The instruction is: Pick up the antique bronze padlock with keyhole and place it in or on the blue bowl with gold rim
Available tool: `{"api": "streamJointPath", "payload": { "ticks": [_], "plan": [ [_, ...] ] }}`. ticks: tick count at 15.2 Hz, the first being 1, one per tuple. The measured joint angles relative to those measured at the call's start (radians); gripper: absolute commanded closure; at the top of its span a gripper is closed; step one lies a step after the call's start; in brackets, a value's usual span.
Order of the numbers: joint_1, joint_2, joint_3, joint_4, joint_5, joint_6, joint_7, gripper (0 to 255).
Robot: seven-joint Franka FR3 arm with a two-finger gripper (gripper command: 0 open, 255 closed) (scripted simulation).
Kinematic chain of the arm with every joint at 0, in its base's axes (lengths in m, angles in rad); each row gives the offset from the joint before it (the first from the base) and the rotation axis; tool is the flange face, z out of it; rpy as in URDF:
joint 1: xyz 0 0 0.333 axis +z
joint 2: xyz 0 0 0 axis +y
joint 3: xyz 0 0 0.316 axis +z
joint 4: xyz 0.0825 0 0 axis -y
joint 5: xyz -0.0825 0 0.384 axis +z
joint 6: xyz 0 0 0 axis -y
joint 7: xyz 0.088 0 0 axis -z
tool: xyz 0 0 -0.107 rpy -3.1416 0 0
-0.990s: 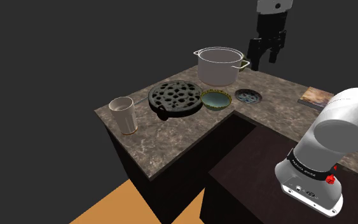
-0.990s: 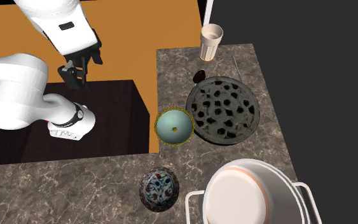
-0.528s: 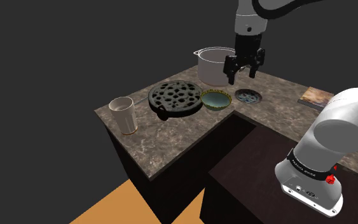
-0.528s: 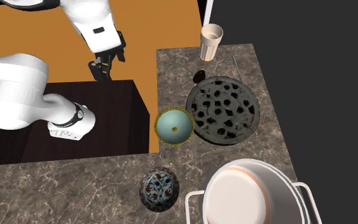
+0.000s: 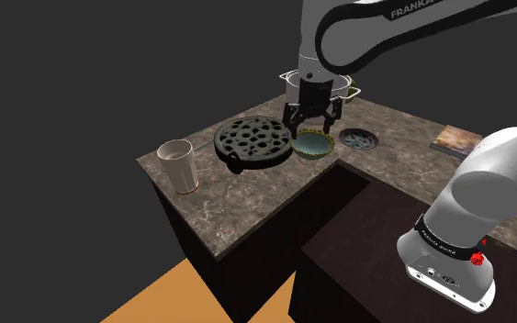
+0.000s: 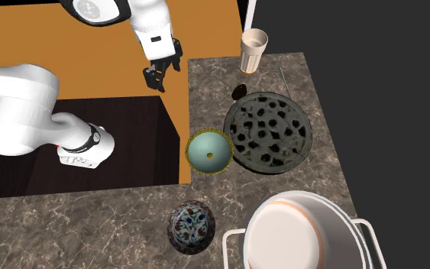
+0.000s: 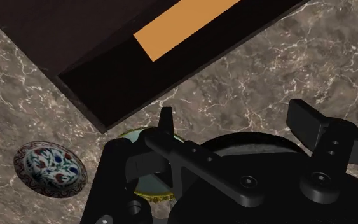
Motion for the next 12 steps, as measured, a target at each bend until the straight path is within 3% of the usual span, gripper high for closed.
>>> {"api": "streamJointPath", "payload": {
  "ticks": [6, 12],
  "plan": [
    [-0.055, 0.208, 0.119, 0.069, -0.049, 0.195, 0.234, 0],
    [-0.115, 0.462, 0.212, 0.192, -0.232, 0.347, 0.536, 0]
  ]
}}
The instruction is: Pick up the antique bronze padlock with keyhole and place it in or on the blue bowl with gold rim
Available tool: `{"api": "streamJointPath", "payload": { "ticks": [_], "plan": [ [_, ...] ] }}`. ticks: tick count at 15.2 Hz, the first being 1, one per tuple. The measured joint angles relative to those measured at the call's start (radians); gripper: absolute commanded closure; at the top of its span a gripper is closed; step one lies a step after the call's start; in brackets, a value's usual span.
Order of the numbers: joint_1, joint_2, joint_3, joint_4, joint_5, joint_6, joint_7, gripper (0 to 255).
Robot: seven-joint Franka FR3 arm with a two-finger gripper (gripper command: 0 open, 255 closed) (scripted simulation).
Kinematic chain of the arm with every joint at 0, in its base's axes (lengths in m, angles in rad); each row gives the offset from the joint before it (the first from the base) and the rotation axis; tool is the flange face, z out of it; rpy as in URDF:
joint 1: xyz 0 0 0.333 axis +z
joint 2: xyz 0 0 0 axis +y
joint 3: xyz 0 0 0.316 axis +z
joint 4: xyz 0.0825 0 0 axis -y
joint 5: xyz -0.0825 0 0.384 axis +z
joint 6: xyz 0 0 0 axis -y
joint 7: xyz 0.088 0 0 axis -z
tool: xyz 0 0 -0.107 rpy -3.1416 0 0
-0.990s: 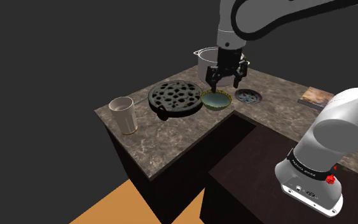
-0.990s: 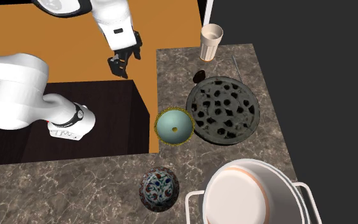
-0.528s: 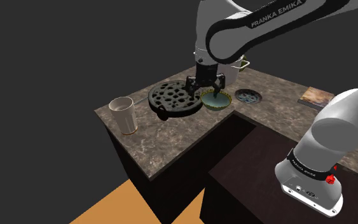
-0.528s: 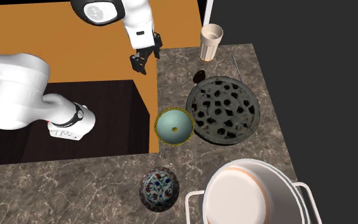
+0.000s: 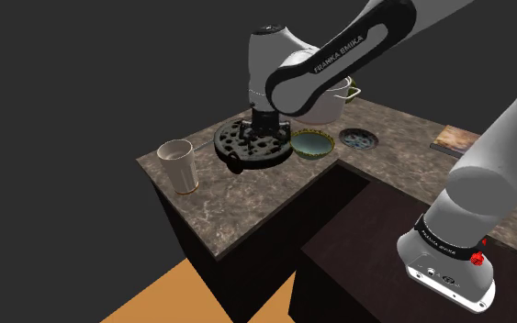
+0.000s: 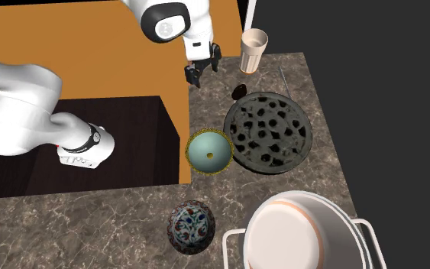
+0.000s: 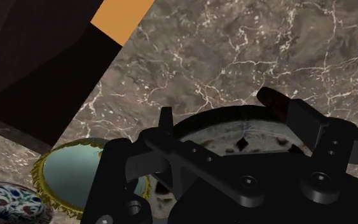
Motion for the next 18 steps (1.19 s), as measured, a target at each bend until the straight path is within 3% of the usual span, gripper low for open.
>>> {"api": "streamJointPath", "payload": {
  "ticks": [5, 10, 18],
  "plan": [
    [0.012, 0.214, -0.010, 0.146, -0.217, 0.053, 0.267, 0],
    [0.093, 0.430, -0.088, 0.352, -0.394, 0.049, 0.485, 0],
    [0.131, 0.539, -0.141, 0.414, -0.470, 0.093, 0.560, 0]
  ]
}}
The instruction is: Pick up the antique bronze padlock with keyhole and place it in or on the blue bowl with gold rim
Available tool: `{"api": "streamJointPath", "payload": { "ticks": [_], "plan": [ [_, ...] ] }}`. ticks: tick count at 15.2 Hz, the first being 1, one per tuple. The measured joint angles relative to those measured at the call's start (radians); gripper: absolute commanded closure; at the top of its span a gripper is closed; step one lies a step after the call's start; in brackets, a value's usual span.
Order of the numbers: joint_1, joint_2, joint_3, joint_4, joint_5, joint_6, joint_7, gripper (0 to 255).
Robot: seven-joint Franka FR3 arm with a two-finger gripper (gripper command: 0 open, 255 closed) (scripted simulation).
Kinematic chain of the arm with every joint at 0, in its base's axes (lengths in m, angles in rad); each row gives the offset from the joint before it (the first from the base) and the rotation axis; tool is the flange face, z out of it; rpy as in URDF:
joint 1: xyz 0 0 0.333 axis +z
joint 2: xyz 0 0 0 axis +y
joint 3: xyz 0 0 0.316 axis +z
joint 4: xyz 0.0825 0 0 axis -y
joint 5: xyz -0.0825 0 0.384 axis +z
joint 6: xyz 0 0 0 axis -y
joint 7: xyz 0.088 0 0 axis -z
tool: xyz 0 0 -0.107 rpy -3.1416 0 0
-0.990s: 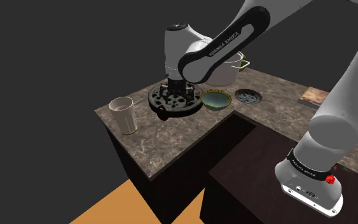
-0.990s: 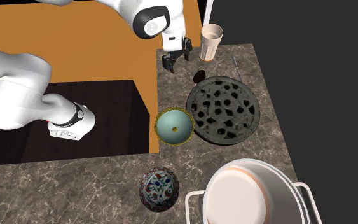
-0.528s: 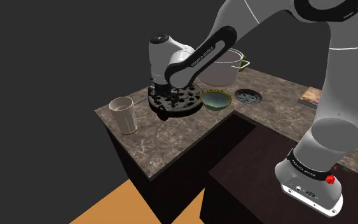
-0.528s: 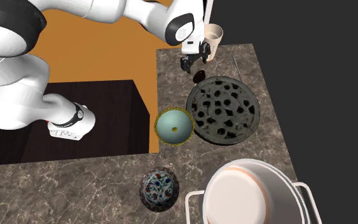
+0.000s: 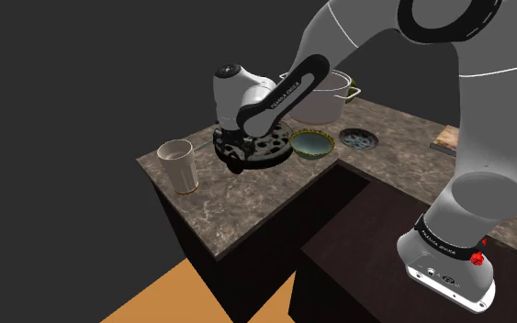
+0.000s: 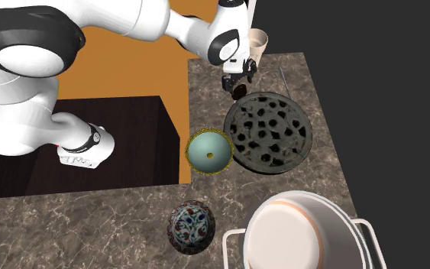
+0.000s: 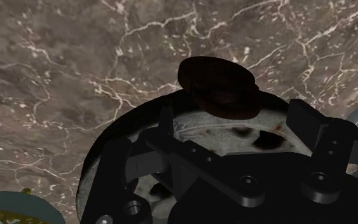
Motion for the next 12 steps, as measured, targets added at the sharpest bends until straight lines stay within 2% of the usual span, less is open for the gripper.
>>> {"api": "streamJointPath", "payload": {
  "ticks": [7, 8, 12],
  "plan": [
    [0.005, 0.014, -0.006, 0.004, -0.010, 0.009, 0.007, 0],
    [0.005, 0.014, -0.006, 0.004, -0.010, 0.009, 0.007, 255],
    [0.005, 0.014, -0.006, 0.004, -0.010, 0.009, 0.007, 255]
  ]
}}
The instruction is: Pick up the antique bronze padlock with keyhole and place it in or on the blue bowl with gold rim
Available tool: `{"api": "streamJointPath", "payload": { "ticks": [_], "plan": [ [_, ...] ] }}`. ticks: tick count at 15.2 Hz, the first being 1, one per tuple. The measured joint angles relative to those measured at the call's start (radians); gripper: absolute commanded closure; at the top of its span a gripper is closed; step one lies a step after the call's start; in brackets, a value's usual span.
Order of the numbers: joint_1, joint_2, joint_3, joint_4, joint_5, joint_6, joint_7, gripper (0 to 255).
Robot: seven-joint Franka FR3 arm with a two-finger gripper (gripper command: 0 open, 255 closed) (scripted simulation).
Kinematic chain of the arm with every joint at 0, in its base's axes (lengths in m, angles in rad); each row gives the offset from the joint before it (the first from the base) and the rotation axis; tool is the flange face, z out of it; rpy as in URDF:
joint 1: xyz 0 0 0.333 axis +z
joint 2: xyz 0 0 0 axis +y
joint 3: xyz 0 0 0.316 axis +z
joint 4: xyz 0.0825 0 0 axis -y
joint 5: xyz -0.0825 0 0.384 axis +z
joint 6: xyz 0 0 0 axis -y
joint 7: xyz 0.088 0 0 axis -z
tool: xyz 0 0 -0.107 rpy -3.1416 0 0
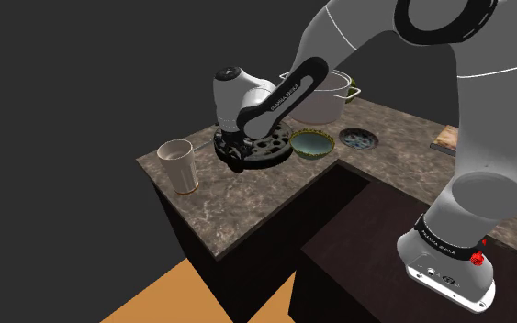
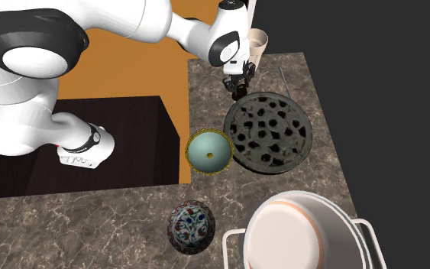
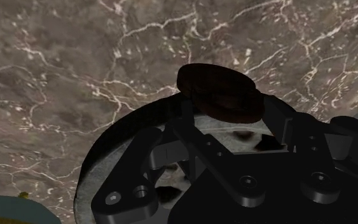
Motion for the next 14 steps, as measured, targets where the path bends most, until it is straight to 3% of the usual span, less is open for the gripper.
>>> {"api": "streamJointPath", "payload": {
  "ticks": [7, 14],
  "plan": [
    [-0.002, -0.004, 0.002, 0.000, 0.004, -0.004, -0.003, 255],
    [-0.023, -0.065, 0.032, 0.001, 0.053, -0.059, -0.044, 255]
  ]
}}
